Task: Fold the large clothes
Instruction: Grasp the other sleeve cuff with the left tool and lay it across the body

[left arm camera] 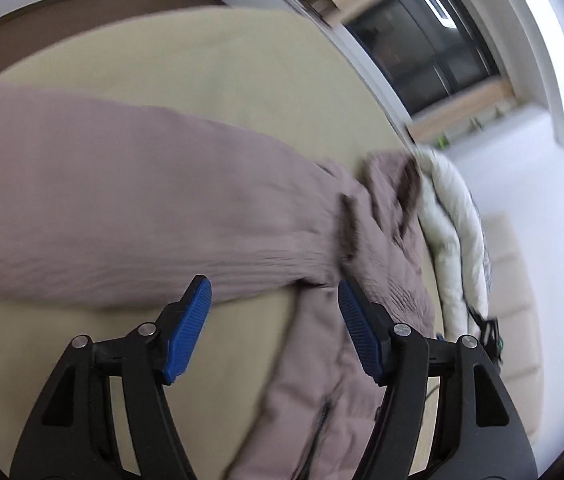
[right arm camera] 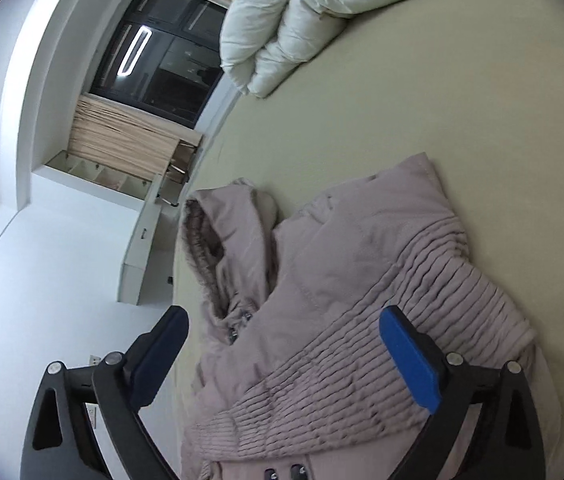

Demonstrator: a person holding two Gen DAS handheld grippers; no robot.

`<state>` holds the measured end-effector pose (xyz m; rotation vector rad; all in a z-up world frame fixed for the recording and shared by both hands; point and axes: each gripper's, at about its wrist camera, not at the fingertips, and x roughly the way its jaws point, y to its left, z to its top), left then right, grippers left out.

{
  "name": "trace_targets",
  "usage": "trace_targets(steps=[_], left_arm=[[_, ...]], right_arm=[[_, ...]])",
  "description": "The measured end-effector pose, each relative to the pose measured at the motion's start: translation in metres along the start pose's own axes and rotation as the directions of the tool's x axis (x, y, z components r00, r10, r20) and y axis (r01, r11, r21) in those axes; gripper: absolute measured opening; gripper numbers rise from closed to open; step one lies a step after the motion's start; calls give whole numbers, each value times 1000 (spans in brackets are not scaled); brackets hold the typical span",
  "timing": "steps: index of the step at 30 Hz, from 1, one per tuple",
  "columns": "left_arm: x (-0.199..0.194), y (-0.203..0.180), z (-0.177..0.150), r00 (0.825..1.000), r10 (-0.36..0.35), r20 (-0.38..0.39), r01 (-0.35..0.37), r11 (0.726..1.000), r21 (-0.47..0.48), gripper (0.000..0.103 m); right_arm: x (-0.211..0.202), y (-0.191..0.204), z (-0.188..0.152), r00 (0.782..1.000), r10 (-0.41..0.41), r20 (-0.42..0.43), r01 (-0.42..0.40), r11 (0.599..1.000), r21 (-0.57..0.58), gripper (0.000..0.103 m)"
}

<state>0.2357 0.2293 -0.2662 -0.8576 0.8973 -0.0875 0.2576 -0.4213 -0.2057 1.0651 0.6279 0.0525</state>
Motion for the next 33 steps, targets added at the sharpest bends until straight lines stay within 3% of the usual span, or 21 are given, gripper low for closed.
trace_targets(steps=[3, 6, 11, 13, 15, 17, 19, 21, 24, 27, 29, 30, 31, 33], left_arm=[[-60, 56, -20, 992, 61, 106, -46, 989, -143, 65], [-97, 102, -40, 982, 88, 167, -39, 960, -278, 65], [-98, 140, -45, 973, 57, 224, 44, 907, -419, 65], [-94, 152, -40, 961, 46, 274, 89, 883, -461, 65], [-91, 166, -36, 949, 59, 311, 119, 843, -525, 65], [-92, 179, -35, 928, 36, 371, 208, 775, -596, 65], [-93, 181, -35, 923, 59, 380, 211, 750, -627, 54], [-97, 179, -32, 925, 74, 374, 192, 758, -624, 22], [-113, 144, -24, 920, 113, 376, 116, 835, -537, 14], [-129, 69, -11, 906, 126, 404, -1, 955, -297, 13], [-123, 5, -10, 909, 104, 403, -72, 993, -94, 13], [-116, -30, -14, 913, 96, 397, -117, 993, 27, 13], [-103, -68, -23, 917, 91, 388, -163, 974, 157, 13], [-68, -134, -51, 929, 88, 358, -230, 899, 374, 13]], right_arm=[[-16, 21, -26, 997, 64, -34, -65, 998, -27, 101], [-26, 38, -56, 992, 101, -72, -105, 993, -49, 103], [-24, 54, -101, 979, 115, -166, -127, 990, -64, 103], [-27, 56, -116, 975, 109, -192, -124, 990, -69, 103], [-32, 56, -126, 973, 102, -209, -120, 990, -78, 103], [-38, 56, -132, 972, 94, -217, -115, 990, -86, 103], [-45, 54, -133, 972, 93, -215, -115, 989, -90, 103], [-48, 51, -131, 973, 88, -214, -110, 989, -95, 103], [-52, 45, -130, 973, 85, -214, -107, 990, -92, 102], [-57, 38, -128, 974, 83, -210, -105, 990, -98, 101], [-61, 32, -125, 975, 84, -207, -105, 990, -92, 101], [-62, 29, -125, 975, 84, -205, -103, 991, -84, 101], [-64, 25, -123, 976, 85, -203, -101, 992, -71, 101], [-67, 16, -120, 976, 91, -197, -103, 993, -51, 101]])
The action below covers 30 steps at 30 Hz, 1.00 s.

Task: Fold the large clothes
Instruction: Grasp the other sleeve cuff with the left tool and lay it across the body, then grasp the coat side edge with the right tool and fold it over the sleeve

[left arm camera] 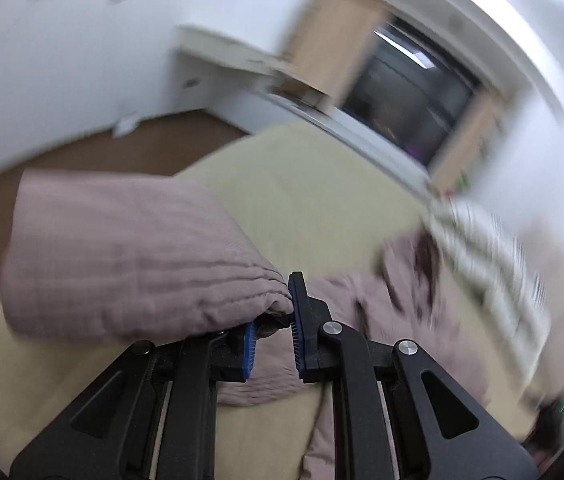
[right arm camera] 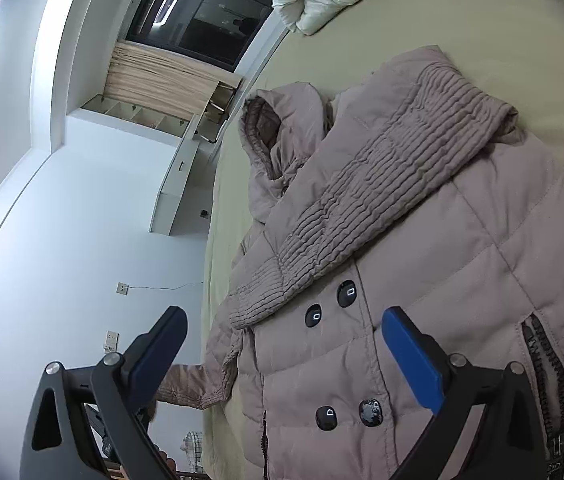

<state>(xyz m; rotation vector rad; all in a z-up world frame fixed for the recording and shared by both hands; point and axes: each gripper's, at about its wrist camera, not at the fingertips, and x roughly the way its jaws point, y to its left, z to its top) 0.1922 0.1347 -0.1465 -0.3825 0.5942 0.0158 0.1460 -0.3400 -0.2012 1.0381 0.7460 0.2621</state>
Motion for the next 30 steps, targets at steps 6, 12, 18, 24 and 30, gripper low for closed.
trace_targets(steps=[6, 12, 18, 24, 30], left_arm=[[47, -180, -99, 996, -11, -92, 58, 851, 521, 12], [67, -240, -175, 985, 8, -170, 104, 762, 639, 12], [51, -180, -159, 987, -29, -159, 122, 780, 614, 12], [63, -157, -118, 988, -71, -139, 140, 803, 579, 12], [52, -139, -103, 987, -90, -130, 146, 840, 523, 12]], right_arm=[[-4, -30, 4, 999, 4, -32, -2, 998, 70, 101], [36, -41, 1, 983, 36, -181, -10, 990, 142, 101], [98, -23, 2, 940, 163, -298, -88, 964, 251, 101], [167, -14, 1, 879, 243, -411, -96, 933, 346, 81], [186, 24, 8, 859, 194, -475, -112, 974, 197, 28]])
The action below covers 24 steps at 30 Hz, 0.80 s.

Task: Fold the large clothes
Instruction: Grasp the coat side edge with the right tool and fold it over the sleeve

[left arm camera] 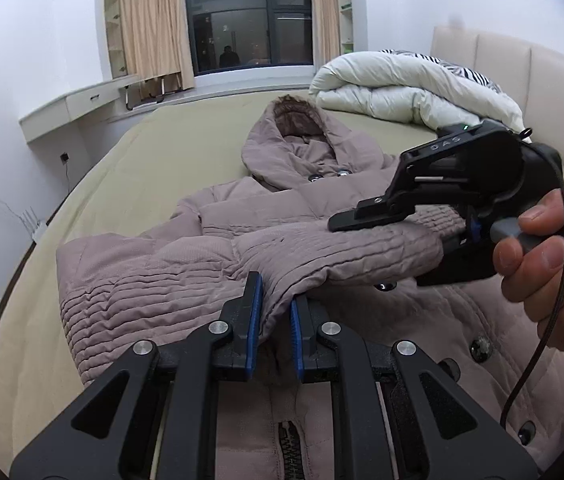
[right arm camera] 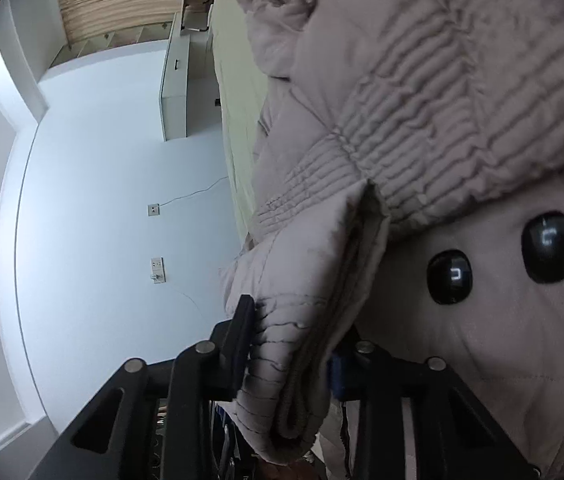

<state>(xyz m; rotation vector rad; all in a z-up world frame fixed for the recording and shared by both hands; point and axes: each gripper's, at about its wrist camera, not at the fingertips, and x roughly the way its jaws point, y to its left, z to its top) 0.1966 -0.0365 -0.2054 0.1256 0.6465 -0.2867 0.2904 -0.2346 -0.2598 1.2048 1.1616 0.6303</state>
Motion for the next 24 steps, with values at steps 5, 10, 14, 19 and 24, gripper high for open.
trace_targets(steps=[5, 10, 14, 19, 24], left_arm=[[-22, 14, -2, 998, -41, 56, 46, 994, -102, 14], [-44, 26, 0, 989, 36, 146, -6, 979, -201, 14], [-32, 39, -4, 989, 90, 116, -55, 961, -271, 14], [4, 46, -4, 992, 124, 28, -108, 938, -329, 14], [42, 48, 12, 986, 169, -6, -165, 949, -269, 14]], right_arm=[[-24, 74, 2, 998, -20, 51, 30, 978, -205, 21], [-66, 164, -4, 989, 21, 144, 41, 910, -413, 20], [-109, 216, -1, 973, 111, 202, -1, 878, -479, 21], [-139, 245, -4, 959, 178, 220, -39, 853, -520, 21], [-166, 244, -4, 944, 213, 253, -49, 847, -530, 20]])
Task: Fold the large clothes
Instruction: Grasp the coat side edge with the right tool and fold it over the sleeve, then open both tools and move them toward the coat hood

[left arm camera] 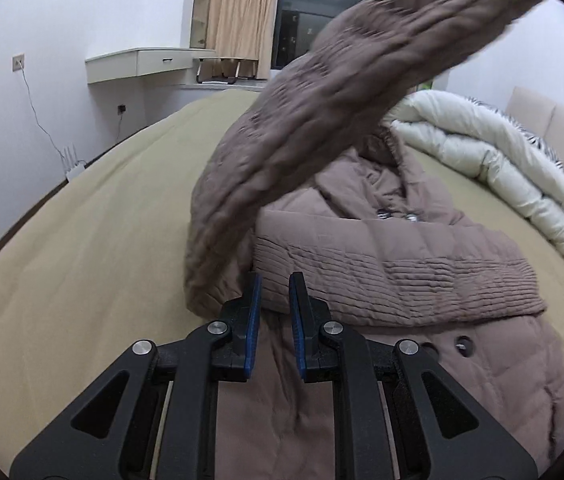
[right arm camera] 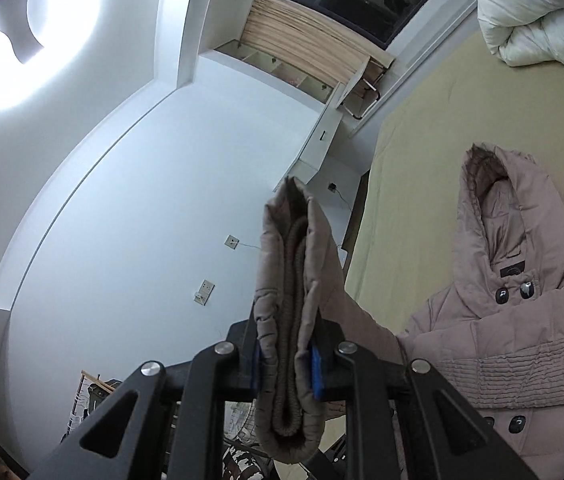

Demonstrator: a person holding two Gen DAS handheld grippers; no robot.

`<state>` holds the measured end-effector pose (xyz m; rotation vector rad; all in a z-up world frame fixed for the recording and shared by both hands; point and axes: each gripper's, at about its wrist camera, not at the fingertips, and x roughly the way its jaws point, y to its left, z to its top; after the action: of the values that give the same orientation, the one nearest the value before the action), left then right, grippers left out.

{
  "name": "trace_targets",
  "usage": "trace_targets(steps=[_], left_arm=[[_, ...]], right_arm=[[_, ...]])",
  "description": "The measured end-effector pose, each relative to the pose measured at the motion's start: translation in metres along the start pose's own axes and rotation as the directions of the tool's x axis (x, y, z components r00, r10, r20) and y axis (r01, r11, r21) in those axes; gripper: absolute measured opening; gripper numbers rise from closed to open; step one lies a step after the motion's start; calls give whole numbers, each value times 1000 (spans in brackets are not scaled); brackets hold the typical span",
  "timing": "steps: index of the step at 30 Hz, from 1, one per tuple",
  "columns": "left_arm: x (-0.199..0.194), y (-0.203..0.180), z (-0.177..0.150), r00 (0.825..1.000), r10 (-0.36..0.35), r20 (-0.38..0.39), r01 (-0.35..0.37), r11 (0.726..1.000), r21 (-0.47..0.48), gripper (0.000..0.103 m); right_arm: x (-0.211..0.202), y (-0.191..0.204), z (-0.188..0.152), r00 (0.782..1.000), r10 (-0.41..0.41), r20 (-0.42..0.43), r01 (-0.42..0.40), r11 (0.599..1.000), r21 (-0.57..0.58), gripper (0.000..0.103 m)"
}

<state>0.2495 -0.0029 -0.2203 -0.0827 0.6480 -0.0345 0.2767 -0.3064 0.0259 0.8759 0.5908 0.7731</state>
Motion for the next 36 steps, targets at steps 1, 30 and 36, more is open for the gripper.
trace_targets(steps=[1, 30, 36], left_arm=[[11, 4, 2, 1000, 18, -17, -18, 1000, -2, 14], [87, -1, 82, 987, 35, -159, -7, 985, 174, 13], [143, 5, 53, 961, 55, -272, -12, 988, 155, 13]], right_arm=[[-6, -8, 3, 1000, 0, 14, -1, 1000, 14, 20], [-87, -229, -33, 819, -558, 137, 517, 820, 246, 70], [-5, -207, -45, 746, -666, 3, 662, 742, -108, 58]])
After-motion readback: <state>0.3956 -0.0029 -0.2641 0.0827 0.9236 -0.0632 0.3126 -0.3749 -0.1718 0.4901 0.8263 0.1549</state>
